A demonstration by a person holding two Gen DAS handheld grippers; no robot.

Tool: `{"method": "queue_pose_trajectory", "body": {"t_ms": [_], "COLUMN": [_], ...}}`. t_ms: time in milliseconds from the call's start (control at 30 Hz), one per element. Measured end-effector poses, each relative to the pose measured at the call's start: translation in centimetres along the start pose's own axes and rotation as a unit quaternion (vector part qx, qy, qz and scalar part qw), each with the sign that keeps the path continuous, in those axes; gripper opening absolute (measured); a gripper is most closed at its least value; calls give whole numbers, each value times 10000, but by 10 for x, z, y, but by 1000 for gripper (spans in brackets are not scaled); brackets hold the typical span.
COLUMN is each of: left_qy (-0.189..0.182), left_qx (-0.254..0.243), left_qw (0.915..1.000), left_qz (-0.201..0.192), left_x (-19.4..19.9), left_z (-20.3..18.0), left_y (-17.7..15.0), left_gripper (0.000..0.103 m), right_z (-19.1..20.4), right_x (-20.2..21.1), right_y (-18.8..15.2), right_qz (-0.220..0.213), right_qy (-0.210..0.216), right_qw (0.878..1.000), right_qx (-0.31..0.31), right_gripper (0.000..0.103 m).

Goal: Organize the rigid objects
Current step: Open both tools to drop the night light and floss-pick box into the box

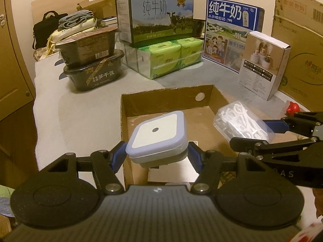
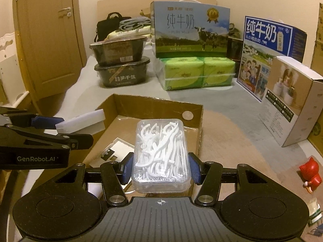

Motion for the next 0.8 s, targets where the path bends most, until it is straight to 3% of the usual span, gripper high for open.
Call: {"method": "queue_pose_trajectory", "body": {"t_ms": [200, 300, 800], "left_qy": [11, 53, 42], "left_qx": [6, 34, 144], "left_qw": [9999, 9999, 9999], "left_qz": [129, 145, 30], "left_x": [-12, -14, 5], "left_z": [1, 3, 9], "left_y": [-1, -3, -5], "left_gripper": [63, 70, 70], "right_z": [-3, -5, 1], "right_x": [-8, -10, -6], "right_y": [0, 0, -3], "right_qz": [30, 42, 78], "right_qy": [-8, -27, 19], "right_qw": [10000, 10000, 9999], "right_qx": [-8, -31, -101], "right_gripper": [56, 56, 56]}}
Point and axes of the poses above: each gripper's, at about its wrist camera, not at the fingertips, and x roughly against the way its jaws point, z to its left, y to its top, the point moved 5 cm from there along -x, roughly the way its jaws point, and after that the axes turned 1 degree about z, right-handed, at the moved point
